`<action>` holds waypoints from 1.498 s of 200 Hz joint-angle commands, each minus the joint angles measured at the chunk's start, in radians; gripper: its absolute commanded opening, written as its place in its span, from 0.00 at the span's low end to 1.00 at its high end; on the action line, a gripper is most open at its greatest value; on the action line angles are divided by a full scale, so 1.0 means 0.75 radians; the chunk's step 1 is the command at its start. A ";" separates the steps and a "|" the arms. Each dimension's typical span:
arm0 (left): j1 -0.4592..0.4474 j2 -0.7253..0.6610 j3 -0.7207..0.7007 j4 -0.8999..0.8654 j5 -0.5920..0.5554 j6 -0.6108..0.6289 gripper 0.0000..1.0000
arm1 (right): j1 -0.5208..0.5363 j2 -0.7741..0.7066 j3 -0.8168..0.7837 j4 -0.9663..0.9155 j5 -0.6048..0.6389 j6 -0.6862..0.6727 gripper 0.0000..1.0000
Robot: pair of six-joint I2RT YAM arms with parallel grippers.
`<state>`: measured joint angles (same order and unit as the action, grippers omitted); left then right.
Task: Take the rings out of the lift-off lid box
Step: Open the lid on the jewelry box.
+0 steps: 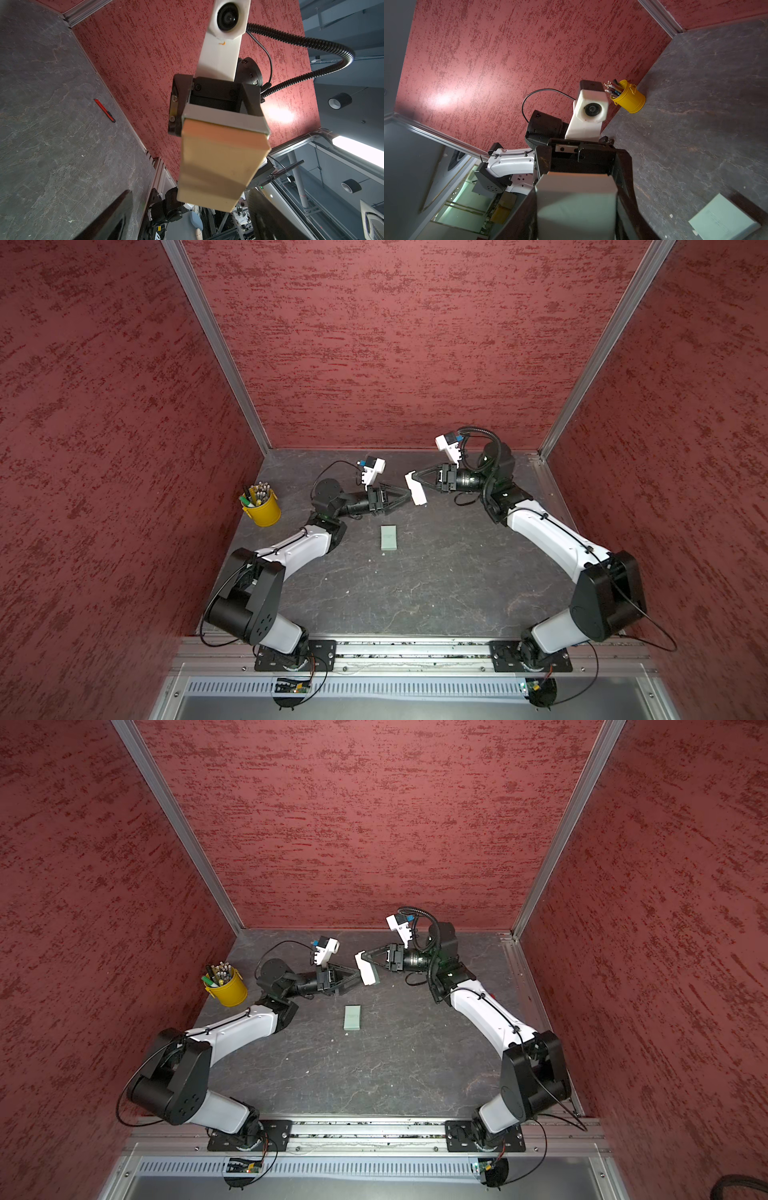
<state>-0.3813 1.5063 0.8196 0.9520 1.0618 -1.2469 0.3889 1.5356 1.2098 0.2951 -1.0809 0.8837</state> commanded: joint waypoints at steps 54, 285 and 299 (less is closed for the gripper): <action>0.002 0.016 0.049 0.058 0.012 -0.013 0.87 | -0.005 -0.003 -0.042 0.143 -0.019 0.067 0.49; -0.019 0.049 0.088 0.027 0.052 -0.008 0.55 | -0.001 0.037 -0.116 0.248 0.012 0.118 0.48; -0.019 0.048 0.087 0.029 0.053 -0.010 0.52 | -0.002 0.039 -0.120 0.260 0.012 0.130 0.48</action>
<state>-0.3931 1.5345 0.8604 0.9539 1.0824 -1.2606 0.3889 1.5574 1.1381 0.4438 -1.0775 0.9596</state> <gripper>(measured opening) 0.538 0.522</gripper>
